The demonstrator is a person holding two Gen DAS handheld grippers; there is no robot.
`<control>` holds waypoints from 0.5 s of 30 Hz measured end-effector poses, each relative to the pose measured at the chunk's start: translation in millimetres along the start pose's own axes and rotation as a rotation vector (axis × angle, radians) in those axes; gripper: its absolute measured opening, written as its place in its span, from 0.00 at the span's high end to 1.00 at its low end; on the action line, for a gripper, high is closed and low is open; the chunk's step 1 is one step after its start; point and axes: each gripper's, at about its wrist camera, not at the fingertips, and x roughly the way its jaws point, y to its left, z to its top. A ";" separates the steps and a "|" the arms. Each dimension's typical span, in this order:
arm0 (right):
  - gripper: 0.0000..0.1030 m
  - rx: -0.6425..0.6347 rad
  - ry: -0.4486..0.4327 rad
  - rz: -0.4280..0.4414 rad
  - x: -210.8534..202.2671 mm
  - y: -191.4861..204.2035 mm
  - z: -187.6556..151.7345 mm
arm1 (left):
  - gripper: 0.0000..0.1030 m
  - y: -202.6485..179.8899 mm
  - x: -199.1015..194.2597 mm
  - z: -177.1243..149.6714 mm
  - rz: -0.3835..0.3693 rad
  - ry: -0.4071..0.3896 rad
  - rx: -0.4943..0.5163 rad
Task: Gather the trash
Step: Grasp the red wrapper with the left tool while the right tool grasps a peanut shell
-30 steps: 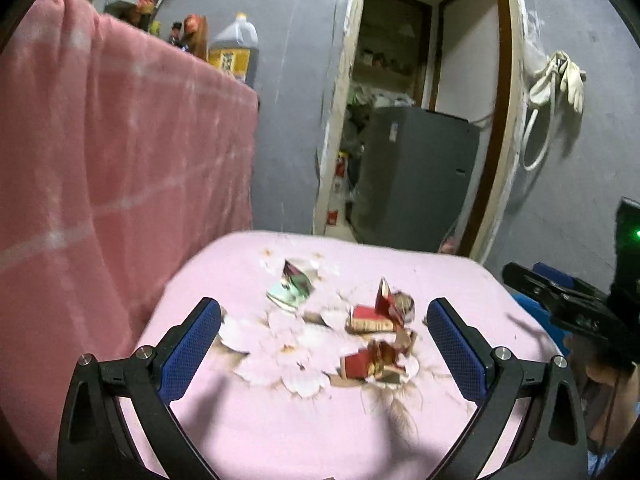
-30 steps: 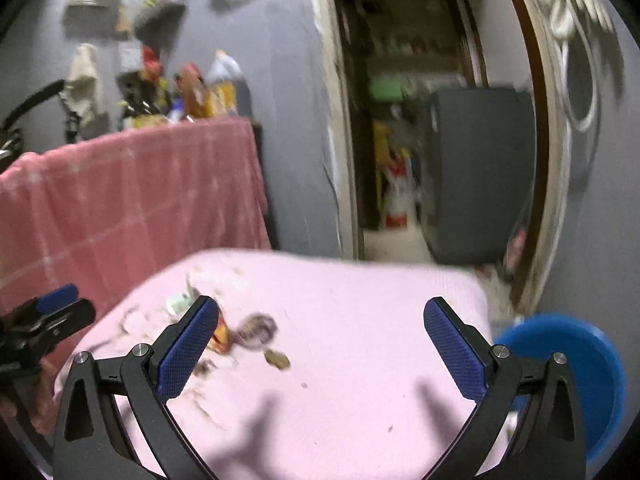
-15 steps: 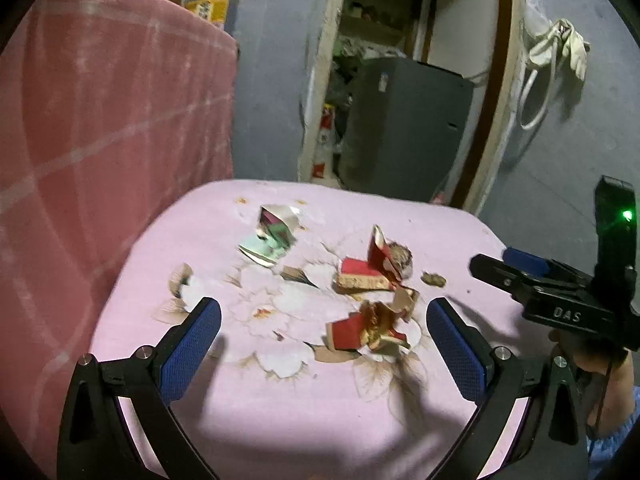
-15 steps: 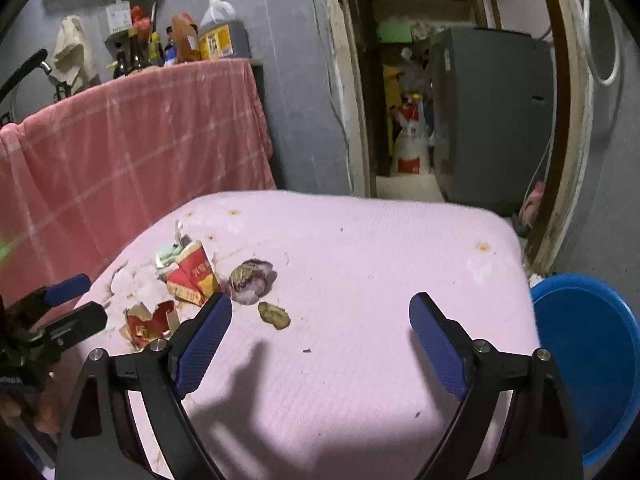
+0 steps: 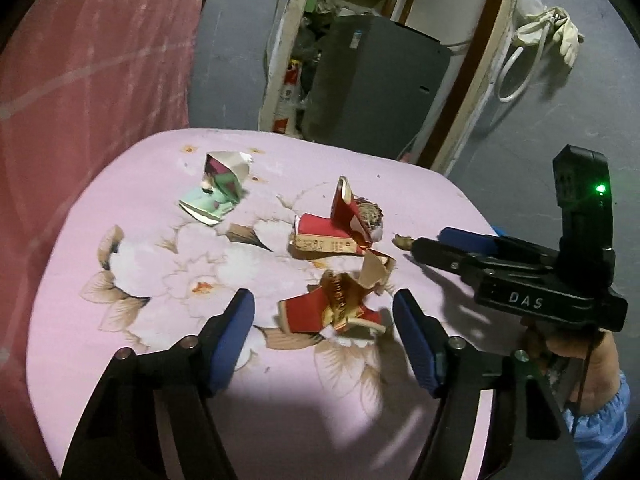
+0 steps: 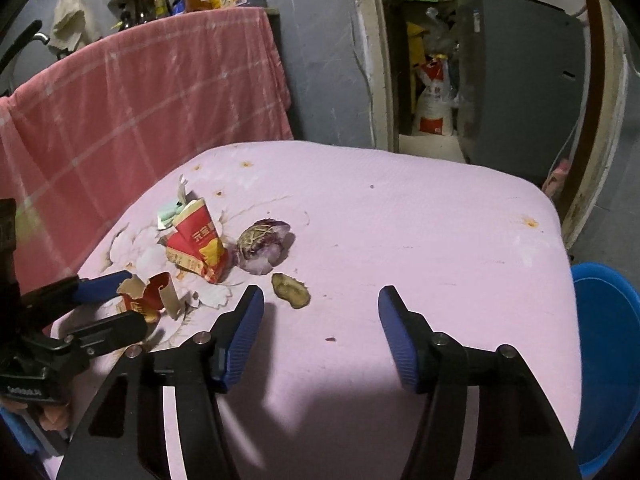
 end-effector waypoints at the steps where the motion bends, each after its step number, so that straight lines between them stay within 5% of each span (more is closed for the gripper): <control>1: 0.44 -0.004 0.008 0.000 1.8 1.2 0.5 | 0.41 0.6 0.5 1.0 -0.004 0.002 -0.006; 15: 0.83 -0.068 0.071 0.010 17.1 14.6 3.8 | 0.63 11.8 1.8 6.8 -0.012 0.009 -0.070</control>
